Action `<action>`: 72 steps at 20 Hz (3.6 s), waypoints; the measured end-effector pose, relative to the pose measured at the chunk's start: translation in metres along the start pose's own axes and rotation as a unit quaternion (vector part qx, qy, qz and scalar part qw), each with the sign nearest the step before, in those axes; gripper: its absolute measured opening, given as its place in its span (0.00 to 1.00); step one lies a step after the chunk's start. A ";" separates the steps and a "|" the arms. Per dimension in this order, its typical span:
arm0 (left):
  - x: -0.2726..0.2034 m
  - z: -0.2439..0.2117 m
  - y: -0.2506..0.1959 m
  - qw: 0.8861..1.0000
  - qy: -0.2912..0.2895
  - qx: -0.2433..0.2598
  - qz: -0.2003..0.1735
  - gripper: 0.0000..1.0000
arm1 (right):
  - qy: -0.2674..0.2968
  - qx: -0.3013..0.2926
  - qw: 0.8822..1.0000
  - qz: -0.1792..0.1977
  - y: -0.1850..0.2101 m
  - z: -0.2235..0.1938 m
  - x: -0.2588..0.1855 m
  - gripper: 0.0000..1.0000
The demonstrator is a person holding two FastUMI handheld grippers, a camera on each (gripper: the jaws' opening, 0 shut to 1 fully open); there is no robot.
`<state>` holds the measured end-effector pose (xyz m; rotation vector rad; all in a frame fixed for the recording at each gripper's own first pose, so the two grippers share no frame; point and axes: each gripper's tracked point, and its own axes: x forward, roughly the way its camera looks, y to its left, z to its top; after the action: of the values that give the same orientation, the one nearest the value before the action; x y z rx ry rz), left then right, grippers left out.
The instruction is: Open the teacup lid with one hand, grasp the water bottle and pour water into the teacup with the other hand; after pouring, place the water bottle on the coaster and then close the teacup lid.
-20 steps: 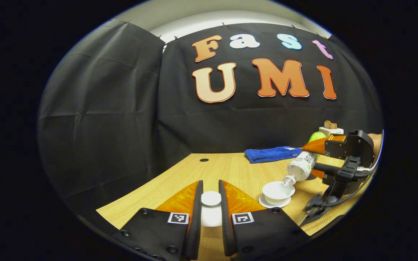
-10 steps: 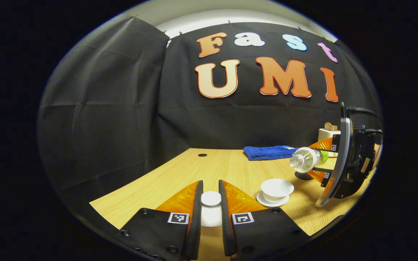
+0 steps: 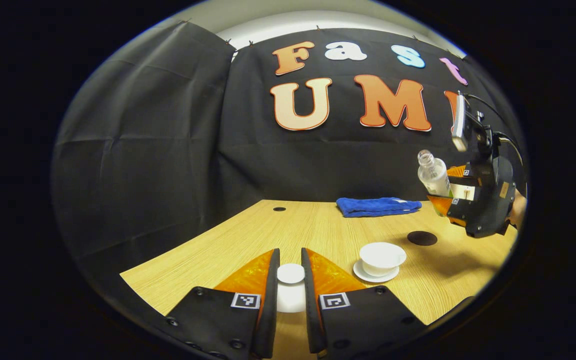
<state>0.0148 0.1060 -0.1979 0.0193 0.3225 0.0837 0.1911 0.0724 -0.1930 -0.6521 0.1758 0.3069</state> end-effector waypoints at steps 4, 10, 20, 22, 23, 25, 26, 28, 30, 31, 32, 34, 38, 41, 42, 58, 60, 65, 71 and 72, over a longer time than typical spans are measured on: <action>0.002 -0.005 -0.006 1.000 0.005 0.001 -0.004 0.29 | 0.029 0.106 0.994 0.024 0.008 -0.012 0.010 0.63; 0.003 -0.007 -0.008 1.000 0.006 0.002 -0.006 0.29 | 0.059 0.242 0.968 0.014 -0.003 -0.038 0.024 0.64; 0.004 -0.013 -0.017 1.000 0.013 0.003 -0.012 0.29 | 0.094 0.359 0.928 0.041 0.013 -0.051 0.040 0.63; 0.004 -0.012 -0.017 1.000 0.012 0.005 -0.011 0.29 | 0.101 0.366 0.924 0.047 0.021 -0.055 0.042 0.63; 0.005 -0.013 -0.018 1.000 0.013 0.006 -0.011 0.29 | 0.103 0.370 0.922 0.049 0.024 -0.056 0.042 0.63; 0.005 -0.017 -0.022 1.000 0.019 0.009 -0.015 0.29 | 0.108 0.372 0.920 0.050 0.029 -0.060 0.043 0.63; 0.005 -0.020 -0.023 0.999 0.024 0.013 -0.015 0.29 | 0.110 0.371 0.921 0.049 0.032 -0.062 0.044 0.63; 0.003 -0.021 -0.024 0.999 0.023 0.019 -0.016 0.26 | 0.117 0.365 0.922 0.048 0.037 -0.067 0.045 0.63; 0.002 -0.018 -0.028 0.999 0.020 0.019 -0.019 0.29 | 0.110 0.368 0.922 0.044 0.037 -0.067 0.048 0.63; 0.002 -0.017 -0.027 0.999 0.019 0.020 -0.018 0.29 | 0.108 0.370 0.922 0.043 0.037 -0.067 0.047 0.63; 0.001 -0.015 -0.026 1.000 0.017 0.020 -0.016 0.27 | 0.107 0.371 0.921 0.044 0.037 -0.067 0.047 0.63; -0.001 -0.014 -0.027 1.000 0.015 0.017 -0.016 0.29 | 0.111 0.366 0.923 0.047 0.039 -0.070 0.048 0.67; -0.002 -0.011 -0.033 1.000 0.013 0.009 -0.018 0.29 | 0.121 0.355 0.925 0.058 0.046 -0.075 0.041 0.81; -0.005 -0.006 -0.038 1.000 0.007 0.008 -0.022 0.29 | 0.114 0.346 0.930 0.055 0.041 -0.072 0.033 0.96; -0.006 -0.002 -0.039 1.000 0.004 0.008 -0.021 0.29 | 0.112 0.346 0.930 0.055 0.039 -0.070 0.030 0.98; -0.018 0.048 -0.093 0.997 -0.043 -0.006 -0.068 0.26 | 0.028 0.351 0.936 -0.009 -0.025 -0.026 -0.074 0.97; -0.015 0.049 -0.097 0.996 -0.043 -0.013 -0.072 0.29 | 0.031 0.350 0.936 -0.013 -0.030 -0.030 -0.079 0.97; 0.006 0.038 -0.117 0.995 -0.026 -0.032 -0.096 0.29 | 0.014 0.358 0.933 -0.024 -0.043 -0.026 -0.092 0.97; 0.034 0.015 -0.141 0.993 -0.002 -0.038 -0.111 0.29 | 0.012 0.355 0.934 -0.020 -0.041 -0.033 -0.097 0.97; 0.038 0.011 -0.145 0.993 0.000 -0.036 -0.113 0.29 | 0.014 0.356 0.934 -0.019 -0.041 -0.036 -0.098 0.97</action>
<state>0.0659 -0.0355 -0.2040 -0.0880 0.3193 -0.1289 0.1103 -0.0025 -0.1728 0.0621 0.2829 0.1761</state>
